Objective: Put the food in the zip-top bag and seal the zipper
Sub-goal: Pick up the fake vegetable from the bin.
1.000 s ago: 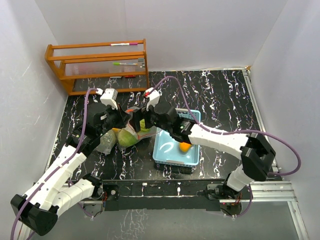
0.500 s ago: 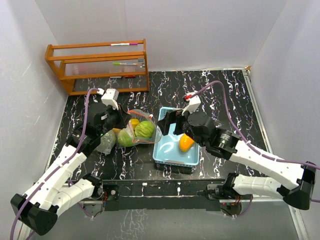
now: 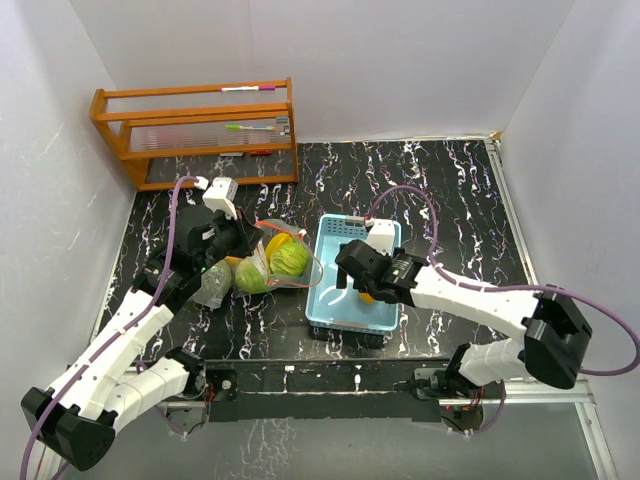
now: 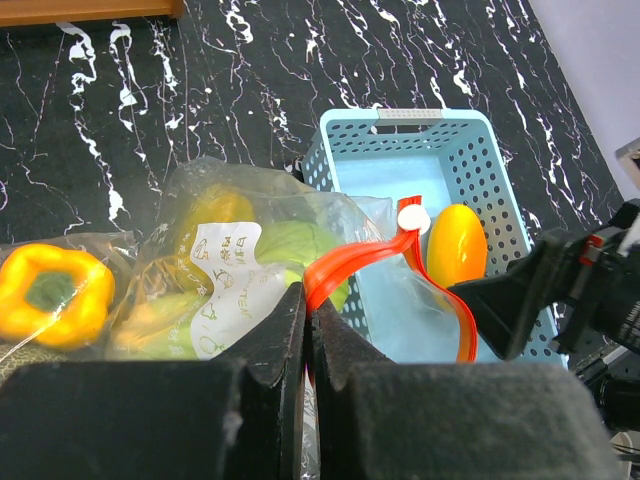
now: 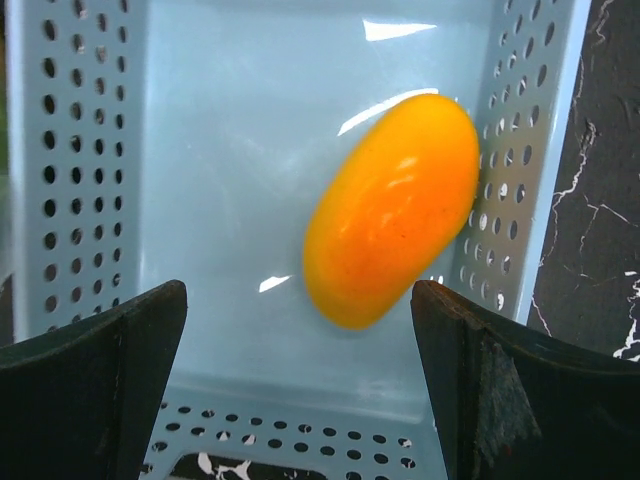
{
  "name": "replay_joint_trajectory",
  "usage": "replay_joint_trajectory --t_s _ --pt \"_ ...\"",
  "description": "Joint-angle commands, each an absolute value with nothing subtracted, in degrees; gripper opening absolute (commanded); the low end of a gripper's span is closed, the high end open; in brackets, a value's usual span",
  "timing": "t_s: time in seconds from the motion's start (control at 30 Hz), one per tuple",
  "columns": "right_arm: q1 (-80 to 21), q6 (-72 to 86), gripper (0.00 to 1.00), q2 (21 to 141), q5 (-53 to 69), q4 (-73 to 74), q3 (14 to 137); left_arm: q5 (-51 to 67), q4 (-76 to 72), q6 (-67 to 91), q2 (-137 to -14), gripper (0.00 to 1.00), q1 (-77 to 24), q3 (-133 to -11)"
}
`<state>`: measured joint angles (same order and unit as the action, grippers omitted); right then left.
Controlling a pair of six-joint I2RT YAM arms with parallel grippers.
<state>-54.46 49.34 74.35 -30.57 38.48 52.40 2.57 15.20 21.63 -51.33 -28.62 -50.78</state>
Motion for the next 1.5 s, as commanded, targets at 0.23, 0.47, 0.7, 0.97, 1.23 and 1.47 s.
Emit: replay_joint_trajectory --t_s 0.23,0.47,0.7,0.97,1.23,1.47 --pt "-47.91 55.57 0.98 80.8 -33.06 37.02 52.72 3.37 13.63 21.36 -49.44 0.0 -28.82 -50.92" --pt "-46.75 53.28 0.98 85.6 -31.87 34.46 54.22 3.13 13.43 21.06 -49.47 0.0 -28.83 -50.75" --pt "-46.7 53.6 0.98 89.91 -31.05 33.06 53.89 2.63 14.11 20.65 -49.29 0.0 -28.83 -50.99" --pt "-46.76 49.86 0.88 92.89 -32.71 29.35 54.16 2.81 13.8 20.66 -49.81 0.0 -28.76 -50.86" --pt "-46.73 48.72 0.44 92.04 -31.89 28.49 54.05 2.46 14.33 20.39 -50.25 0.0 -28.81 -51.25" --pt "-47.9 39.23 0.29 78.06 -24.63 26.39 54.64 2.64 14.07 20.48 -50.87 0.0 -28.82 -51.85"
